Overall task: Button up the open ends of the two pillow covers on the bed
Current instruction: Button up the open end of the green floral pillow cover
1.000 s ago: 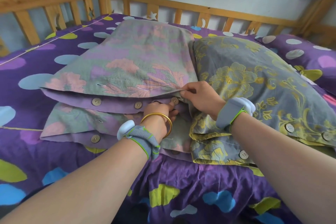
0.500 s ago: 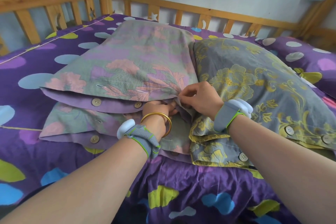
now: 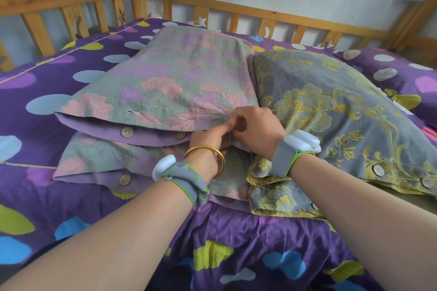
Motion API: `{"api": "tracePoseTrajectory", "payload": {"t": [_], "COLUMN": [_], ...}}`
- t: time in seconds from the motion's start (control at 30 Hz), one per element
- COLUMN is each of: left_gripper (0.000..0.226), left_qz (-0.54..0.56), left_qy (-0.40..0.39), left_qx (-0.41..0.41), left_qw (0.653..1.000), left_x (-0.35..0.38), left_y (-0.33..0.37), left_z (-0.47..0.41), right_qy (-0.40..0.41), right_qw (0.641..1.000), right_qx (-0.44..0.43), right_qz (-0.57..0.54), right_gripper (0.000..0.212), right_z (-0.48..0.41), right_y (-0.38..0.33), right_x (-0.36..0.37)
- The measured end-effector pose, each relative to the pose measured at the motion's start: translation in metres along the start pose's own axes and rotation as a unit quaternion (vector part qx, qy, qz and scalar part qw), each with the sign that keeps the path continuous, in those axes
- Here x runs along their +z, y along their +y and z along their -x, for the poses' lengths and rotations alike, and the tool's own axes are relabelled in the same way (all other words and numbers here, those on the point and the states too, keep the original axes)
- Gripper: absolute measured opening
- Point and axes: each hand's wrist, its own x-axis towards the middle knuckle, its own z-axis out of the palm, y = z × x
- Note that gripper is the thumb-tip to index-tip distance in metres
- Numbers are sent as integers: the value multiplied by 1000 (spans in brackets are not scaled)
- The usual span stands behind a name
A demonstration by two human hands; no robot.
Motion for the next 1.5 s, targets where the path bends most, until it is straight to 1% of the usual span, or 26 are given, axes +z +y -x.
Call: {"api": "tracePoseTrajectory", "payload": {"t": [0.1,0.17,0.2,0.23,0.27,0.3,0.33,0.4,0.47,0.5,0.57,0.67,0.7,0.77,0.8,0.9,0.97,1.0,1.07,1.13,1.2,1.23,1.3,1.37,1.4,1.5], "left_gripper": [46,40,42,50,62,75,82,75,69,67,65,43,42,50,49,24,17,17,31,42,44,43,35,18,12,19], "left_qz": [16,22,19,14,5,-6,-10,-26,-33,-31,-30,-22,-17,-24,-24,28,80,108,152,165,169,167,159,146,139,103], "left_qy": [-3,9,12,16,21,26,31,35,32,35,40,32,32,29,27,11,8,4,4,22,44,52,74,102,109,99], "left_qx": [-12,-13,-11,-7,-3,0,6,15,27,31,37,45,53,60,60,32,2,-7,-5,9,28,32,42,55,56,40], "left_qw": [1000,1000,1000,1000,1000,1000,999,999,999,998,998,998,998,997,998,999,997,994,988,986,984,984,984,982,983,989], "left_x": [-1,-3,-5,-6,-8,-9,-12,-14,-12,-12,-9,-7,-7,-7,-7,-8,-9,-10,-14,-22,-31,-34,-41,-51,-54,-68], "left_y": [-1,-2,-3,-5,-9,-14,-23,-32,-25,-23,-16,-11,-12,-13,-13,-10,-8,-6,-2,-1,0,0,1,5,6,10], "left_z": [2,1,-1,-7,-14,-24,-42,-56,-44,-40,-27,-17,-16,-16,-16,-7,-2,2,5,3,-1,-2,-3,-4,-5,-11], "right_qy": [13,11,12,13,12,5,-6,-29,-54,-62,-64,-63,-66,-76,-79,-87,-97,-98,-91,-78,-49,-20,49,85,89,72], "right_qw": [999,999,999,998,995,986,973,934,892,878,866,853,847,836,834,842,862,874,894,905,912,922,952,966,969,974], "right_qx": [-33,-32,-24,-7,20,52,82,141,197,216,238,261,270,284,289,287,265,251,227,218,216,208,168,111,77,-30], "right_qz": [1,-22,-35,-58,-100,-156,-217,-328,-403,-422,-435,-447,-454,-463,-464,-449,-421,-405,-375,-356,-345,-326,-252,-215,-217,-211], "right_gripper": [11,10,10,10,9,9,9,9,6,5,4,8,12,16,17,15,9,7,6,5,6,7,9,8,7,6], "right_z": [1,3,3,4,4,4,4,4,4,4,1,-1,-1,-1,-1,-2,0,1,2,2,0,-1,-6,-10,-12,-18], "right_y": [2,6,8,9,10,10,9,8,6,4,3,2,2,3,3,5,6,6,6,5,3,4,1,-11,-17,-44], "right_x": [2,2,2,2,1,0,-1,-3,-5,-5,-5,-4,-4,-4,-4,-3,-2,-1,1,2,6,8,11,14,14,21]}}
